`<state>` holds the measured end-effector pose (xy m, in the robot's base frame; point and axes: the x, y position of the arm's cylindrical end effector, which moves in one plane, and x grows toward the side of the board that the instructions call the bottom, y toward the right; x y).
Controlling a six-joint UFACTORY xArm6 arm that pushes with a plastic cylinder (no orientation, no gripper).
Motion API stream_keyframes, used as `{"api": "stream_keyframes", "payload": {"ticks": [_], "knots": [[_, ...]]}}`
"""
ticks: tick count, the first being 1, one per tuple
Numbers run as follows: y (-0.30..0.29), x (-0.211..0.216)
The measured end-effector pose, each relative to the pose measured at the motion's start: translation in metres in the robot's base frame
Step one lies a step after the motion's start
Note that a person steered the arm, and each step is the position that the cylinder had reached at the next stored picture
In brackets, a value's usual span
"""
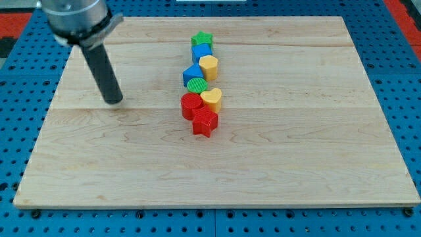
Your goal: Move the yellow hexaxon to the center
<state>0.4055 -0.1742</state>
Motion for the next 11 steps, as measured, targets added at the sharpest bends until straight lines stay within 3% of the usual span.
{"api": "stream_keyframes", "payload": {"ticks": [1,2,6,9,10,11], "knots": [[0.020,-0.035],[0.043,-0.043],[0.167,-0.048],[0.174,-0.038],[0.174,-0.070],[0.132,-0.081]]}}
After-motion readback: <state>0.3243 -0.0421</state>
